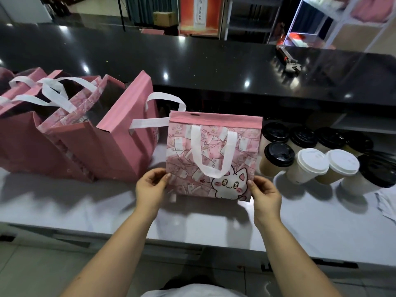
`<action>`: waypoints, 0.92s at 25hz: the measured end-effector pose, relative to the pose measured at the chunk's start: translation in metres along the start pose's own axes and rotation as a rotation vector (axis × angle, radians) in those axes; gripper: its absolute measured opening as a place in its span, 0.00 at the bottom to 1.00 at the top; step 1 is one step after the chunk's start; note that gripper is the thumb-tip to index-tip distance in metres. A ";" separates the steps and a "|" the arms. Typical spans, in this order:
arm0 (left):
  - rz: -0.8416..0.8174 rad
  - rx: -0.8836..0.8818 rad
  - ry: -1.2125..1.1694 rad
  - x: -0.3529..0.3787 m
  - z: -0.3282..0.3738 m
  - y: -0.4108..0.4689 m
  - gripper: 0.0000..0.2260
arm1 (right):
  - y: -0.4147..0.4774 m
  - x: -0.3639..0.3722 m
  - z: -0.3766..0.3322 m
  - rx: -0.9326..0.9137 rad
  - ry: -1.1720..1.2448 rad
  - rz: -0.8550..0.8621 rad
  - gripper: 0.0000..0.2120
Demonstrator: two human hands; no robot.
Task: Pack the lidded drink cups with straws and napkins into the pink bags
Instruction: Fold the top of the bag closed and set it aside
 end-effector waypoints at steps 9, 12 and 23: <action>0.037 0.229 -0.177 0.013 0.149 -0.002 0.08 | 0.004 0.046 -0.166 -0.281 0.164 -0.216 0.07; 0.097 0.283 -0.208 -0.006 0.214 0.009 0.07 | -0.003 0.098 -0.225 -0.360 0.169 -0.361 0.08; 0.601 0.431 -0.209 -0.221 0.318 -0.008 0.06 | -0.117 0.351 -0.269 -0.182 0.180 -0.930 0.03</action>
Point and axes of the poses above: each hand's wrist, its own y-axis towards the middle knuckle, its own x-axis out of the palm, z = x × y, the point moved 8 cm from there along y, towards the middle knuckle, and after that the axes turned 5 degrees about z, right-handed, at the moved point
